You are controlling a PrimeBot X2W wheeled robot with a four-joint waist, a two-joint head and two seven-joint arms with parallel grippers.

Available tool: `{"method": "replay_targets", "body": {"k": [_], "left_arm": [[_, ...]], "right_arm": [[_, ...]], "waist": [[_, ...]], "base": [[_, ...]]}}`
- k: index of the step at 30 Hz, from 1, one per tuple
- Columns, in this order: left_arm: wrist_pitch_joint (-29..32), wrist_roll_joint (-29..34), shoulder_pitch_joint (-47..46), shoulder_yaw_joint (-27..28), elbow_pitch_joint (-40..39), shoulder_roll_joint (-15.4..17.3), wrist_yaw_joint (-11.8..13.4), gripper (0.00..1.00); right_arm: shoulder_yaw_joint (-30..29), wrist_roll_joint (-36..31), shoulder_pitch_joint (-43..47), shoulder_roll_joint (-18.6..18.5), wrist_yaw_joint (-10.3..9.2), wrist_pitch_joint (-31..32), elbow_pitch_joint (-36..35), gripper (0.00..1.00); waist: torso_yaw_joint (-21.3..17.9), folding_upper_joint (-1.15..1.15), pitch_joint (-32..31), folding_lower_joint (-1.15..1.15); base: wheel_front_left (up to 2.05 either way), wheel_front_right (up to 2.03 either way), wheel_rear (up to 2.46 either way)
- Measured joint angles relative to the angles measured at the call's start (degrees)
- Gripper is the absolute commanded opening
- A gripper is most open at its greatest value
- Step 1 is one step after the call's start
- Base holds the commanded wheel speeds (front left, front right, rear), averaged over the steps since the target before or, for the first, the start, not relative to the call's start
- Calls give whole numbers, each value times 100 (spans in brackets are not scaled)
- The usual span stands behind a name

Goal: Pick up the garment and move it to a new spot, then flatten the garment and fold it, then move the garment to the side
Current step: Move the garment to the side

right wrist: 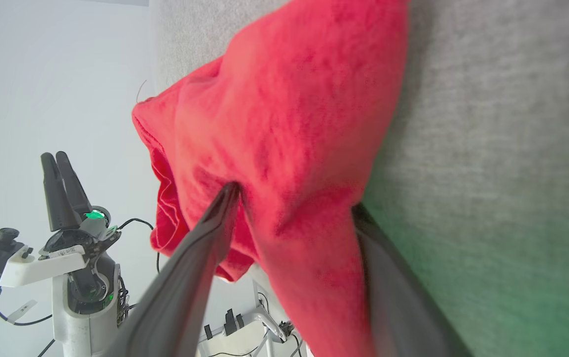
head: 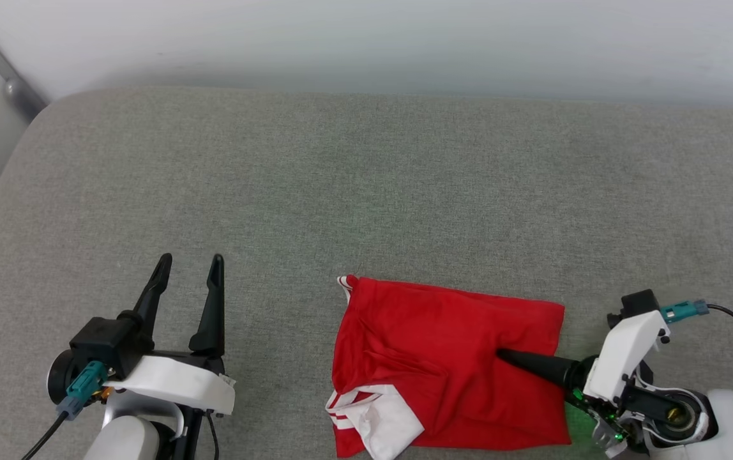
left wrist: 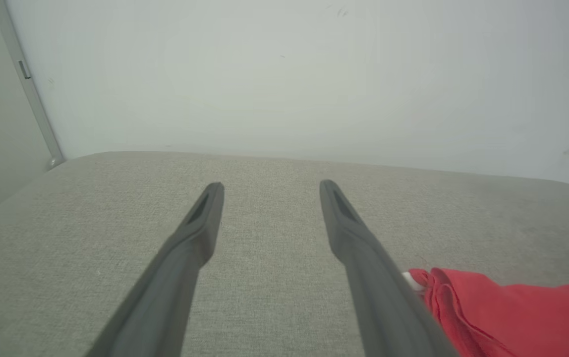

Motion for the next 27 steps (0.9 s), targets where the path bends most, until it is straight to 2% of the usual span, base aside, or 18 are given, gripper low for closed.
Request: {"method": "replay_targets", "body": {"k": [1,3,7,11,15,17,21,23,24,27], "left_arm": [[0,21,-15,14,16,-5,-20,100],[-1,36,-28,43,53,-21,-42,100],[-2,85,-17,105,114,-58,-85,100],[-8,136,71,140,138,-99,-88,100],[-9,166,201,190,113,-111,-79,100],[-9,180,253,224,73,-108,-65,100],[-14,208,277,254,-34,-101,-66,100],[-15,235,272,274,-99,-96,-65,100],[-14,250,222,276,-153,-87,-73,100],[-14,308,57,246,-250,-38,-99,100]], "right_arm": [[57,19,-22,0,-1,-35,41,44],[174,18,-44,-1,-1,-85,49,0],[480,-98,-53,-137,-1,-255,-153,0],[983,-459,-51,-502,-1,-499,-495,0],[1589,-1101,-49,-959,0,-791,-780,0],[1885,-1572,-81,-1256,0,-933,-858,0],[2129,-2191,-311,-1573,0,-1243,-876,0],[2172,-2460,-480,-1683,0,-1325,-855,0],[2152,-2716,-626,-1739,0,-1417,-833,0],[2003,-2991,-841,-1750,1,-1504,-811,0]], "waist": [[0,0,-2,0],[-4,0,-17,0],[-46,0,-112,0],[-160,0,-233,0],[-385,0,-348,0],[-551,0,-381,0],[-960,0,-390,0],[-1190,0,-364,0],[-1431,0,-312,0],[-1780,0,-167,0]], "base": [[0,0,0],[0,0,0],[0,0,0],[0,0,0],[0,0,0],[0,0,0],[0,0,0],[0,0,0],[0,0,0],[0,0,0]]}}
